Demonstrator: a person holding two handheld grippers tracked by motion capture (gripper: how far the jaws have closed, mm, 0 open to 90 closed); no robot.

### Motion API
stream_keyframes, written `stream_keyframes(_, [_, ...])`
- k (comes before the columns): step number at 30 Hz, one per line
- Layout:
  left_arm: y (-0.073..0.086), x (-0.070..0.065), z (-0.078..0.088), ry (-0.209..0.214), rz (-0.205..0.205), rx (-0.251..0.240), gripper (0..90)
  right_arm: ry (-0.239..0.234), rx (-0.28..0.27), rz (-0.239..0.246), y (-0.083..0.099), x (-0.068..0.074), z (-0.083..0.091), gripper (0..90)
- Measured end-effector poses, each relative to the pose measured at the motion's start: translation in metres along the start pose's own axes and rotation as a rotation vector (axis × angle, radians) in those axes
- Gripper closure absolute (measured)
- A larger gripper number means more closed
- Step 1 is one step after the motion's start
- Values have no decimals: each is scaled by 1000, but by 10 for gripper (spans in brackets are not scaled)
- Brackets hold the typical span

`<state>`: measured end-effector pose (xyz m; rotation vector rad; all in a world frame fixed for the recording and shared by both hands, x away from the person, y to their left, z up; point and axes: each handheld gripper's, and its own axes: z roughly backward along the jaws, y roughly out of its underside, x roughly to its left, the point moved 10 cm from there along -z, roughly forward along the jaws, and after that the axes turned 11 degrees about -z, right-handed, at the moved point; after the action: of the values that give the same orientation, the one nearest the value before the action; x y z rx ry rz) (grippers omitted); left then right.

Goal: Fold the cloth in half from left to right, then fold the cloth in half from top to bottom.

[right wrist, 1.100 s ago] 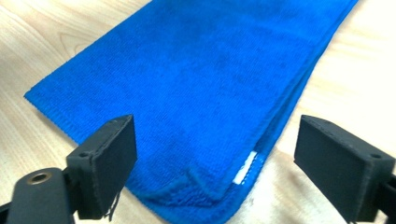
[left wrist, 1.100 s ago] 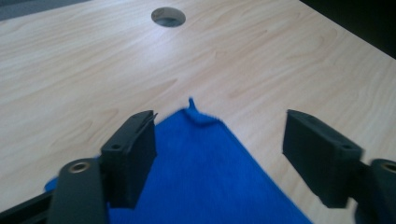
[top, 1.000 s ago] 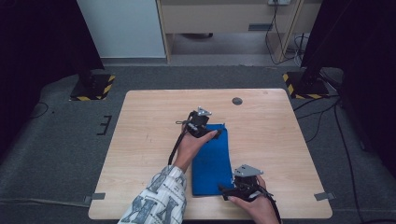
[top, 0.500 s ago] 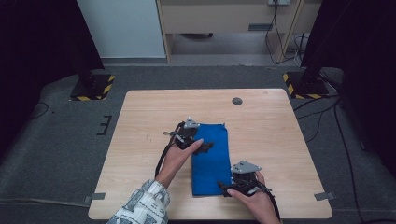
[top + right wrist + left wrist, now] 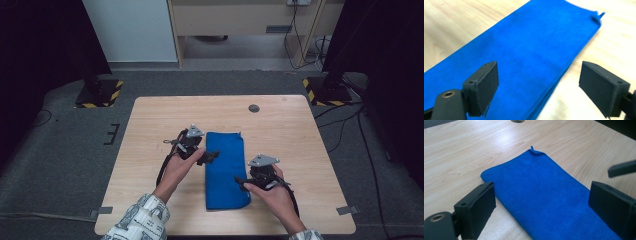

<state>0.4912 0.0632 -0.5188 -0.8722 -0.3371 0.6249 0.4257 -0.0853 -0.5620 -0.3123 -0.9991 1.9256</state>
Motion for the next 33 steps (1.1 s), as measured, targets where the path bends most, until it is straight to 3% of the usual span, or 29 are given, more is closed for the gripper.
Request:
stream_keyframes(13, [6, 23, -19, -27, 40, 46, 68, 42, -22, -41, -45, -41, -12, 188])
stream_keyframes(14, [6, 26, -20, -46, 43, 52, 70, 42, -20, -43, -48, -45, -13, 188])
stream_keyframes(16, [7, 31, -23, -75, 70, 54, 86, 54, -16, -54, -53, -52, -16, 195])
stream_keyframes(18, [9, 35, -29, -70, 105, 57, 89, 63, -6, -71, -58, -60, -23, 195])
stream_keyframes(20, [11, 38, -32, -81, 101, 70, 91, 71, -4, -79, -64, -67, -29, 205])
stream_keyframes(28, [24, 53, -41, -93, 138, 110, 126, 67, 11, -120, -75, -82, -51, 338])
stream_keyframes(33, [28, 63, -45, -146, 165, 113, 172, 131, 15, -136, -77, -95, -61, 402])
